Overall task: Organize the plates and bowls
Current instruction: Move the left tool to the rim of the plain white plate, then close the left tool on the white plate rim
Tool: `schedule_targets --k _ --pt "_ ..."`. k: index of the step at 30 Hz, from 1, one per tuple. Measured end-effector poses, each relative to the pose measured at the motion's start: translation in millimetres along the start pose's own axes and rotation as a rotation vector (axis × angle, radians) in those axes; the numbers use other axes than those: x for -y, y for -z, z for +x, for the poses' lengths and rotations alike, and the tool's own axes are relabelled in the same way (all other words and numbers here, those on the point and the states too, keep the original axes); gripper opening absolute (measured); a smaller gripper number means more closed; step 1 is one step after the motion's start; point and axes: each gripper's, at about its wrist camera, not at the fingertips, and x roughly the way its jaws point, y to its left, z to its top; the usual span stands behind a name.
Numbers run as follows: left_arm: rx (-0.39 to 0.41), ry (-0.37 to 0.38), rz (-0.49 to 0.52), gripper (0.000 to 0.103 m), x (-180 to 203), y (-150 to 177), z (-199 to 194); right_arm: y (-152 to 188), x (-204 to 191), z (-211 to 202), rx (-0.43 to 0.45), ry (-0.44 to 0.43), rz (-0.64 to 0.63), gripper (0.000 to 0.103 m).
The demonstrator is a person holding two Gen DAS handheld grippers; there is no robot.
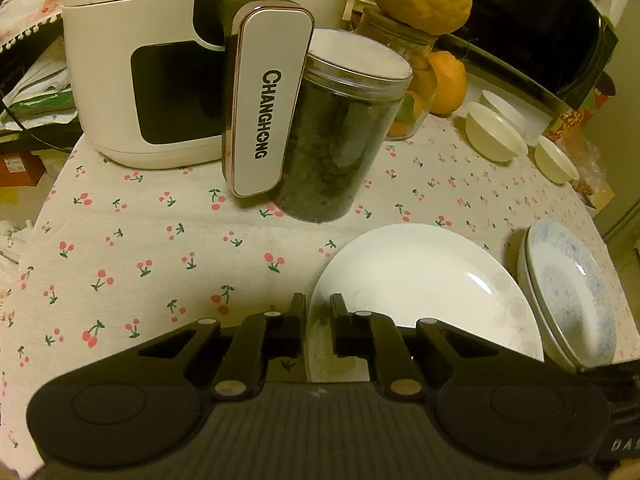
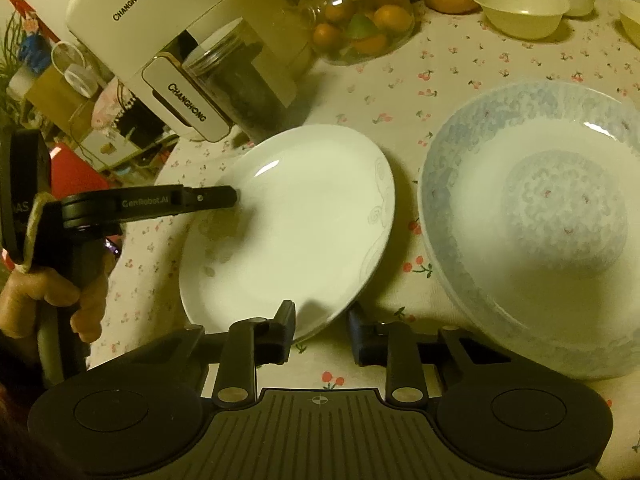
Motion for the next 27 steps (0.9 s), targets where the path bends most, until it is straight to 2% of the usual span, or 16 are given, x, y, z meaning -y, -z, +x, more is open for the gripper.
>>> schedule_targets --k 10,17,27 --pt "0.029 0.016 -0.002 0.008 -1.7 -0.2 -14.2 -8.5 -1.1 -9.8 0.028 -0.024 -0.013 0.027" --pt "0.082 0.04 -0.018 0.008 1.0 -3.7 -28.8 -17.6 -0.1 -22.2 0.062 -0.047 -0.016 0.027" --pt "0.139 0.092 -0.037 0.008 18.2 -8.5 -35.5 -33.7 18.8 -46.0 0.106 -0.057 -0.003 0.026"
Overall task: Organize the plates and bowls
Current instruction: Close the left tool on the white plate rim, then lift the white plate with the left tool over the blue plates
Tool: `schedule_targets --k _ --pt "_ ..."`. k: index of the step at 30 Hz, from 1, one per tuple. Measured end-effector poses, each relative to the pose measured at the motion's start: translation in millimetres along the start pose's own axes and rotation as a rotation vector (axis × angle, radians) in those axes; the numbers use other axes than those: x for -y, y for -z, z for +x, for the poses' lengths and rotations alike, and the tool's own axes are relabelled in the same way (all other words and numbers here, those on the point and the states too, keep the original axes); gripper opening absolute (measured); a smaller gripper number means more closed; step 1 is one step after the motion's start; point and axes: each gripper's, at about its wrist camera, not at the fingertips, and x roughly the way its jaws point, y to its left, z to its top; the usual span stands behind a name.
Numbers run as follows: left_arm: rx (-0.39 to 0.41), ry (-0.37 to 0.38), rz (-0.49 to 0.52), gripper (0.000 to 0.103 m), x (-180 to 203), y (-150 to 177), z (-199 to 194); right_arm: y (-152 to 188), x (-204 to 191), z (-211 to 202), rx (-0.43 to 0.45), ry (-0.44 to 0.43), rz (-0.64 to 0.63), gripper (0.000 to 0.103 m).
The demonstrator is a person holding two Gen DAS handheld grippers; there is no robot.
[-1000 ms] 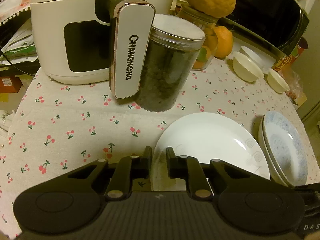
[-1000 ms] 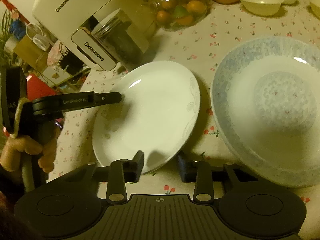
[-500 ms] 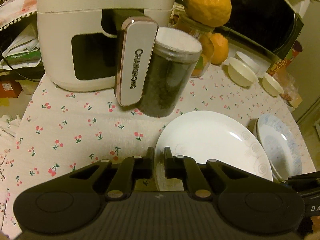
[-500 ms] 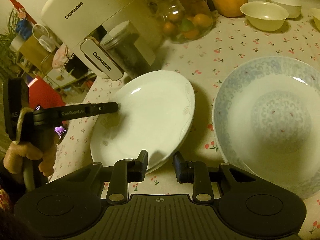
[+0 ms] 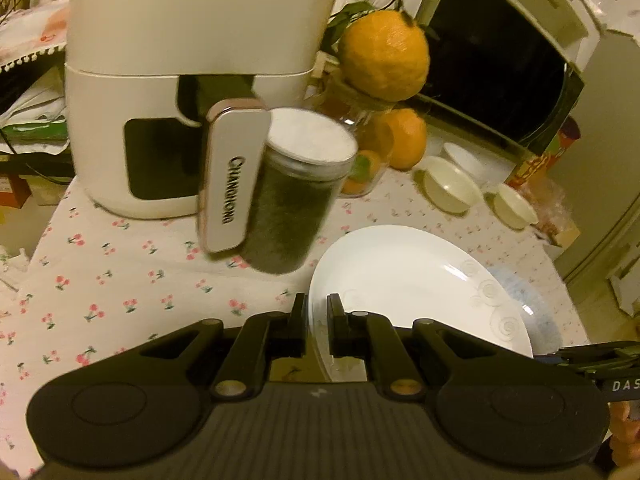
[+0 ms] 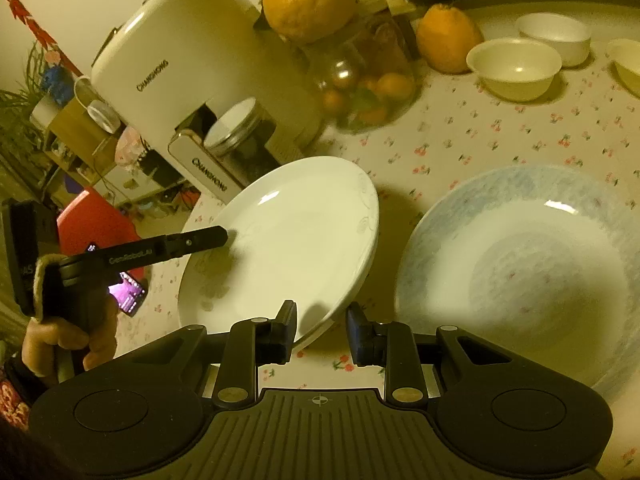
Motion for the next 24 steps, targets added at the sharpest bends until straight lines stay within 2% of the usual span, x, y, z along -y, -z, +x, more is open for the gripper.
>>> schedule_targets --k 8,24 --pt "0.022 0.045 -0.001 0.007 23.9 -6.4 5.1 -6.5 23.5 -16.5 0.017 0.019 0.033 0.026" --pt "-0.012 0.113 0.043 0.007 80.5 -4.7 31.1 -6.0 79.2 -53.7 0.051 0.089 0.098 0.026"
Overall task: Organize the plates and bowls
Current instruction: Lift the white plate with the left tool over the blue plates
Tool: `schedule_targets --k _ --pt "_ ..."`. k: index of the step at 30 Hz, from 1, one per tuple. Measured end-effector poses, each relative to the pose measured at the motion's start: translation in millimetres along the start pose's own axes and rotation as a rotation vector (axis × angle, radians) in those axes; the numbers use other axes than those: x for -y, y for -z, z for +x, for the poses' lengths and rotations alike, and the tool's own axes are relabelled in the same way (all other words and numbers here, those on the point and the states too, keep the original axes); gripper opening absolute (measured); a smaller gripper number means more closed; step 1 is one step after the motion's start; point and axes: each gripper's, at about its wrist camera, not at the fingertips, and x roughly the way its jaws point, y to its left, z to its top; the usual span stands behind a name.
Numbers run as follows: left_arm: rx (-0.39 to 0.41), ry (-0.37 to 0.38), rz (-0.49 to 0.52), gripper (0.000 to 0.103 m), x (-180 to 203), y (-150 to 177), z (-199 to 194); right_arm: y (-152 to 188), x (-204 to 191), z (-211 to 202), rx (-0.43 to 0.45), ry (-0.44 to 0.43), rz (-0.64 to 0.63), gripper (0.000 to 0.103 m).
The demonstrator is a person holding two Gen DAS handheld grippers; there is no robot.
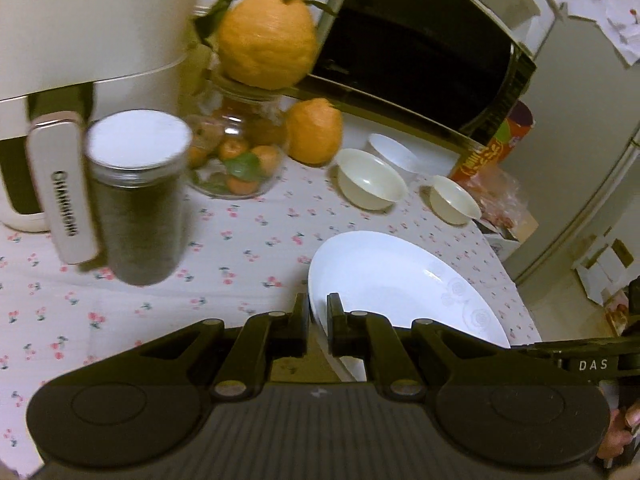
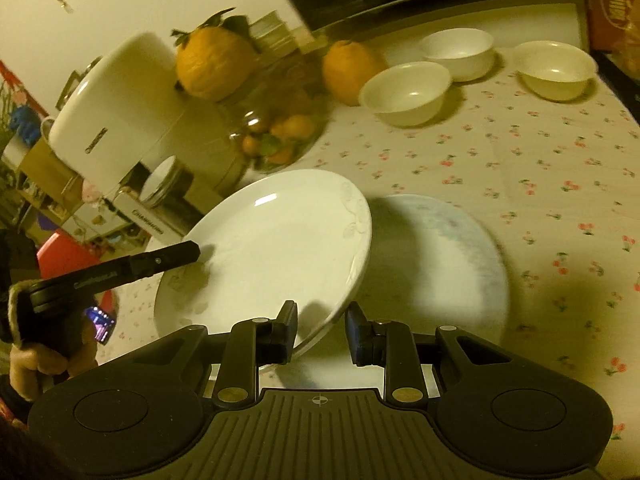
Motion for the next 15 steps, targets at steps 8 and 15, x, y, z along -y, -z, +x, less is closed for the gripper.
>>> schedule_targets --k 8,15 --pt "-0.036 0.026 0.029 0.007 23.6 4.0 16.0 -0.2 25.2 -12.9 -0.007 0.031 0.027 0.026" --pt "-0.07 0.023 0.058 0.007 37.7 9.1 27.5 0.1 41.2 -16.6 -0.028 0.06 0.047 0.026"
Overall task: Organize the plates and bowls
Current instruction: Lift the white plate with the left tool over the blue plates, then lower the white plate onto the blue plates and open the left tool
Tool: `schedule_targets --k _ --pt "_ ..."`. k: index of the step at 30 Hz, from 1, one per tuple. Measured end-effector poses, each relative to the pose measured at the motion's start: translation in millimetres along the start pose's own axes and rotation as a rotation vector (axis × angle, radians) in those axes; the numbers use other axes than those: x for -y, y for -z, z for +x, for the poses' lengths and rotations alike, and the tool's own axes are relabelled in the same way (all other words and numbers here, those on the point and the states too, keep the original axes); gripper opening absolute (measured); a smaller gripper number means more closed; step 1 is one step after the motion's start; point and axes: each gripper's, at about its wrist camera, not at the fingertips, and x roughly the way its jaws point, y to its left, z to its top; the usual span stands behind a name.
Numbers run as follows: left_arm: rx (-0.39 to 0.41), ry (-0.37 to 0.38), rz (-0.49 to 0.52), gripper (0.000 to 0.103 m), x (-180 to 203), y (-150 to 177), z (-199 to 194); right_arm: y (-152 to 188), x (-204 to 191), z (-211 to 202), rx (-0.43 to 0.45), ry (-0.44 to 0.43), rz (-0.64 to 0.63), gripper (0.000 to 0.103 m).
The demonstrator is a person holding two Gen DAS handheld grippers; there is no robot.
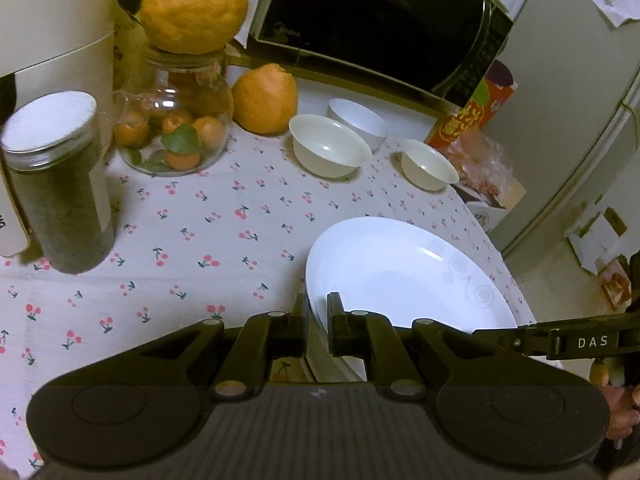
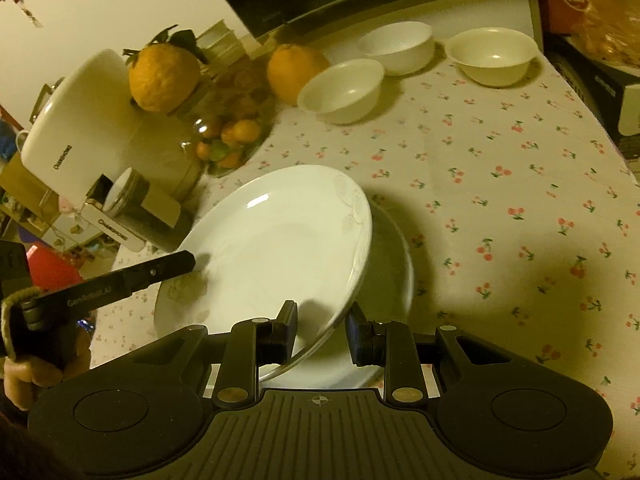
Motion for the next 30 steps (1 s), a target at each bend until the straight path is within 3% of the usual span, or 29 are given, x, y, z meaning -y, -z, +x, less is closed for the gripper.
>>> schedule_targets --k 30 --pt "-0.078 -0.153 0.18 0.009 27.5 15.2 17.5 2.8 0.0 8.9 -0.062 0.063 -0.029 0.026"
